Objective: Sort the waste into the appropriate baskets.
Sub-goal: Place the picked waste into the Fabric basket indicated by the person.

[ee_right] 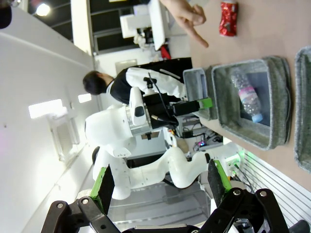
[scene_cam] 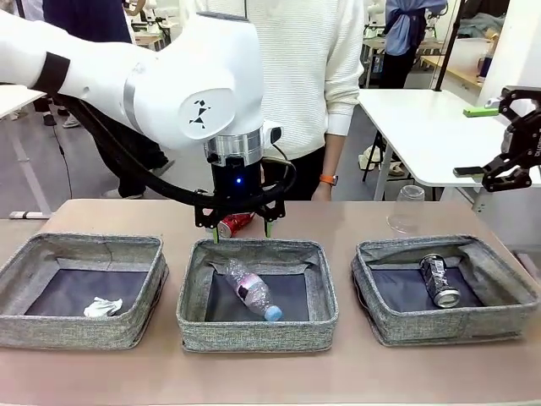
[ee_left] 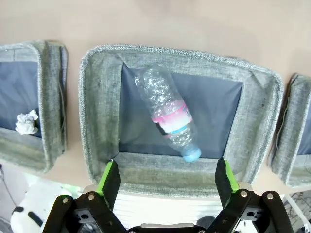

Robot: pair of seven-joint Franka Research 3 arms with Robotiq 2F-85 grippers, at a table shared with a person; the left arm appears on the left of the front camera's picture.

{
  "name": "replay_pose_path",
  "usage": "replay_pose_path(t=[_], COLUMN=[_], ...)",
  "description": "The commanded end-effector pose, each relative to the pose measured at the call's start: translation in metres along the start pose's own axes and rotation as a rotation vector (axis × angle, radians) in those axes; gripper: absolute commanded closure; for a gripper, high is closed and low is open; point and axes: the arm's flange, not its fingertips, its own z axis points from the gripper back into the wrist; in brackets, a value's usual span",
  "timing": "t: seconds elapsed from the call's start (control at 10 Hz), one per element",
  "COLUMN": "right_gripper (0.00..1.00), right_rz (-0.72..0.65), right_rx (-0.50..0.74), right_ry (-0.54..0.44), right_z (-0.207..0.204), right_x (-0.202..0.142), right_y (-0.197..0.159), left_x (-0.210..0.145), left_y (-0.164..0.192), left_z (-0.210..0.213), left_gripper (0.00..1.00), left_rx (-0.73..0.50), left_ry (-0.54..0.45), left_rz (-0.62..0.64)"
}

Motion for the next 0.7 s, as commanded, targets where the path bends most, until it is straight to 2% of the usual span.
replay_pose_path(t=[0.0,0.1,0.2,0.3,0.4,0.6], right_gripper=[0.00,0.00,0.00,0.00,0.00,0.00], right_rz=[0.008,0.008,0.008,0.008,0.008,0.008], right_rx=[-0.007,-0.007,-0.007,-0.007,-0.007,-0.007], right_ry=[0.001,0.001,0.001,0.001,0.001,0.001], right_z=[0.000,0.000,0.000,0.000,0.000,0.000], right_x=[-0.002,-0.002,-0.002,-0.002,-0.002,-0.002], right_y=[-0.001,-0.001,-0.001,-0.001,-0.001,-0.001], left_x=[0.005,0.009,0.019,0.033,0.047,0.082], left_y=[0.004,0.010,0.027,0.062,0.098,0.170], left_z=[0.009,0.022,0.050,0.091,0.120,0.145], left_gripper=[0.00,0.00,0.00,0.00,0.00,0.00], left_rx=[-0.023,-0.087,-0.163,-0.319,-0.415,-0.496], left_ry=[0.054,0.139,0.155,0.236,0.306,0.405], left_rz=[-0.023,-0.077,-0.077,-0.145,-0.207,-0.309])
